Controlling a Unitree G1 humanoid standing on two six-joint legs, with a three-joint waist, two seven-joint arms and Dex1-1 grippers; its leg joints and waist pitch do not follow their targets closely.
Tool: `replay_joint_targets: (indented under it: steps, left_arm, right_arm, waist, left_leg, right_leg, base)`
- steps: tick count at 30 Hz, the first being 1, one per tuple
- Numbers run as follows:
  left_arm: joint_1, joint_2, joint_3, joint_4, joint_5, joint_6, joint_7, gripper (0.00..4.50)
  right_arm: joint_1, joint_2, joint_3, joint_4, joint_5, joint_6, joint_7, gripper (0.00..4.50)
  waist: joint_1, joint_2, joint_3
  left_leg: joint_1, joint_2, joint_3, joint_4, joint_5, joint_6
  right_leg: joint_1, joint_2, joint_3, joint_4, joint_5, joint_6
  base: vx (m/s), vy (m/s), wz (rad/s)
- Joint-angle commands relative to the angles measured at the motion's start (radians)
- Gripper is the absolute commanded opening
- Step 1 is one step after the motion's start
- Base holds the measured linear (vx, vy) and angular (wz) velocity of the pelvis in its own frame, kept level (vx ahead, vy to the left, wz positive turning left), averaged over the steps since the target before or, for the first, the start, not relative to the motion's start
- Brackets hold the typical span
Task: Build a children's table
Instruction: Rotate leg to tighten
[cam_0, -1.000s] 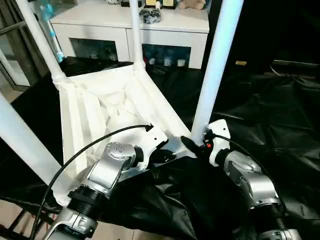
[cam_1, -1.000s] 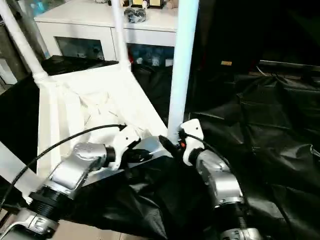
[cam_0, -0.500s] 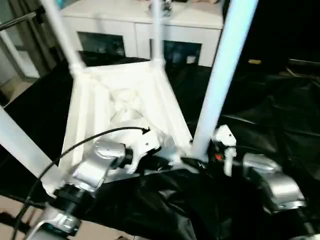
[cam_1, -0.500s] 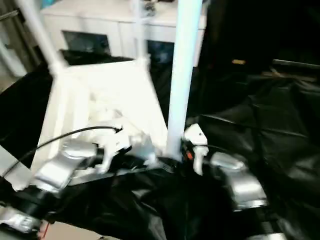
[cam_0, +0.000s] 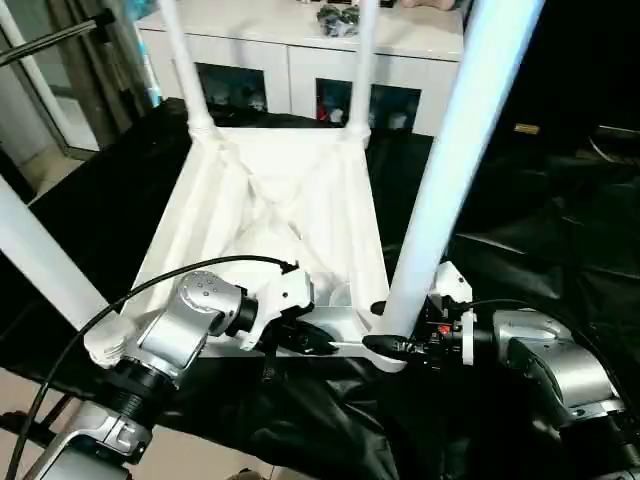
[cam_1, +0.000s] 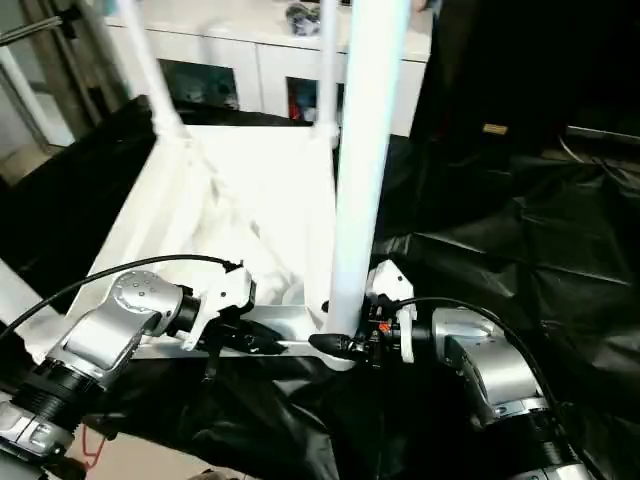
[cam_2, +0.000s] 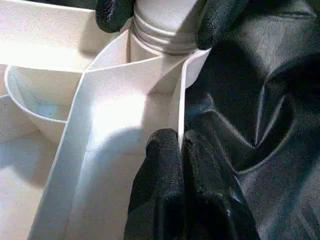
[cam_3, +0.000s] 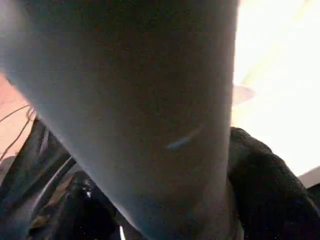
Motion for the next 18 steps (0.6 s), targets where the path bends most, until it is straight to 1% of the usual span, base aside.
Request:
replay_joint_targets:
  steps: [1,2,3,5,6,7,9,10,11,12,13,15,16,17,18]
  left_arm:
    - [-0.015,-0.030,0.020,-0.003,-0.007,-0.002,0.064,0.00]
    - [-0.014,-0.040,0.027,-0.001,0.000,0.008,0.099,0.00]
    - [-0.013,-0.053,0.035,0.000,0.006,0.021,0.136,0.00]
    - [-0.011,-0.067,0.040,-0.001,0.014,0.035,0.173,0.00]
    - [-0.004,-0.102,0.050,-0.010,0.028,0.073,0.250,0.00]
    - [-0.001,-0.114,0.052,-0.015,0.031,0.084,0.271,0.00]
    - [0.003,-0.154,0.060,-0.020,0.038,0.114,0.341,0.00]
    - [0.004,-0.185,0.063,-0.021,0.042,0.129,0.384,0.00]
    - [0.004,-0.189,0.063,-0.021,0.043,0.131,0.389,0.00]
    - [0.005,-0.221,0.061,-0.017,0.050,0.145,0.433,0.00]
    - [0.005,-0.228,0.060,-0.017,0.052,0.148,0.443,0.00]
    - [0.005,-0.258,0.057,-0.012,0.062,0.156,0.490,0.00]
    - [0.009,-0.277,0.050,-0.018,0.071,0.163,0.510,0.00]
    - [0.013,-0.292,0.045,-0.024,0.074,0.168,0.520,0.00]
    - [0.018,-0.304,0.041,-0.034,0.077,0.177,0.529,0.00]
  right_arm:
    - [0.015,0.026,0.035,-0.058,0.033,0.022,0.015,2.67]
    - [0.022,0.032,0.036,-0.060,0.028,0.022,0.001,2.64]
    - [0.029,0.042,0.036,-0.058,0.020,0.019,-0.023,2.64]
    - [0.033,0.060,0.033,-0.046,0.005,0.014,-0.063,2.63]
    - [0.028,0.109,0.024,0.005,-0.038,-0.007,-0.172,2.62]
    - [0.024,0.126,0.021,0.024,-0.054,-0.015,-0.210,2.62]
    - [0.003,0.181,0.005,0.087,-0.103,-0.032,-0.346,2.58]
    - [-0.011,0.219,-0.007,0.124,-0.122,-0.039,-0.428,2.57]
    - [-0.013,0.224,-0.009,0.128,-0.124,-0.039,-0.438,2.57]
    - [-0.021,0.265,-0.019,0.150,-0.134,-0.043,-0.512,2.56]
    - [-0.023,0.274,-0.021,0.154,-0.136,-0.043,-0.528,2.56]
    - [-0.029,0.312,-0.025,0.174,-0.150,-0.037,-0.597,2.55]
    - [-0.033,0.340,-0.022,0.186,-0.177,-0.038,-0.652,2.55]
    - [-0.037,0.357,-0.019,0.196,-0.193,-0.041,-0.683,2.55]
    - [-0.040,0.374,-0.018,0.207,-0.209,-0.048,-0.711,2.55]
  waist:
    - [-0.005,-0.012,-0.053]
    - [-0.006,-0.009,-0.053]
    - [-0.007,-0.011,-0.052]
    - [-0.008,-0.012,-0.051]
    - [-0.009,-0.011,-0.050]
    - [-0.013,-0.009,-0.046]
    - [-0.030,-0.012,-0.046]
    - [-0.037,-0.013,-0.045]
    - [-0.044,-0.015,-0.044]
    - [-0.045,-0.016,-0.045]
    - [-0.049,-0.015,-0.045]
    - [-0.053,-0.014,-0.044]
    - [-0.055,-0.019,-0.044]
    - [-0.057,-0.016,-0.043]
    - [-0.057,-0.015,-0.042]
  left_leg:
    - [0.017,0.027,-0.006,-0.068,-0.240,0.030]
    - [0.017,0.027,-0.005,-0.068,-0.242,0.025]
    - [0.016,0.027,-0.005,-0.068,-0.246,0.021]
    - [0.014,0.026,-0.006,-0.070,-0.255,0.016]
    - [0.013,0.024,-0.007,-0.071,-0.261,0.014]
    - [0.013,0.024,-0.006,-0.072,-0.278,0.002]
    - [0.009,0.019,-0.013,-0.078,-0.302,-0.020]
    - [0.009,0.018,-0.015,-0.078,-0.313,-0.020]
    - [0.010,0.017,-0.015,-0.077,-0.328,-0.020]
    - [0.011,0.017,-0.015,-0.076,-0.330,-0.018]
    - [0.015,0.017,-0.014,-0.074,-0.336,-0.013]
    - [0.016,0.016,-0.014,-0.074,-0.342,-0.008]
    - [0.014,0.016,-0.014,-0.075,-0.344,-0.004]
    - [0.012,0.016,-0.014,-0.076,-0.347,-0.005]
    - [0.012,0.016,-0.016,-0.077,-0.351,-0.007]
  right_leg:
    - [0.039,-0.039,0.028,-0.067,-0.244,-0.213]
    - [0.039,-0.039,0.029,-0.067,-0.248,-0.209]
    - [0.038,-0.039,0.029,-0.069,-0.256,-0.204]
    - [0.037,-0.038,0.029,-0.072,-0.281,-0.195]
    - [0.039,-0.039,0.028,-0.073,-0.296,-0.189]
    - [0.033,-0.039,0.028,-0.078,-0.334,-0.179]
    - [0.038,-0.040,0.022,-0.082,-0.413,-0.151]
    - [0.037,-0.040,0.021,-0.085,-0.432,-0.143]
    - [0.034,-0.040,0.021,-0.091,-0.464,-0.133]
    - [0.033,-0.040,0.020,-0.093,-0.475,-0.127]
    - [0.027,-0.039,0.023,-0.097,-0.481,-0.124]
    - [0.025,-0.036,0.022,-0.100,-0.487,-0.119]
    - [0.025,-0.034,0.021,-0.101,-0.494,-0.112]
    - [0.023,-0.035,0.021,-0.102,-0.505,-0.106]
    - [0.023,-0.036,0.020,-0.103,-0.515,-0.101]
  base:
    - [0.000,0.000,0.00]
    - [0.000,0.000,0.00]
    - [0.000,0.000,0.00]
    - [0.000,0.000,0.00]
    - [0.000,0.000,0.00]
    - [0.000,0.000,0.00]
    - [0.000,0.000,0.00]
    - [0.000,0.000,0.00]
    - [0.000,0.000,0.00]
    - [0.000,0.000,0.00]
    - [0.000,0.000,0.00]
    - [0.000,0.000,0.00]
    - [0.000,0.000,0.00]
    - [0.000,0.000,0.00]
    - [0.000,0.000,0.00]
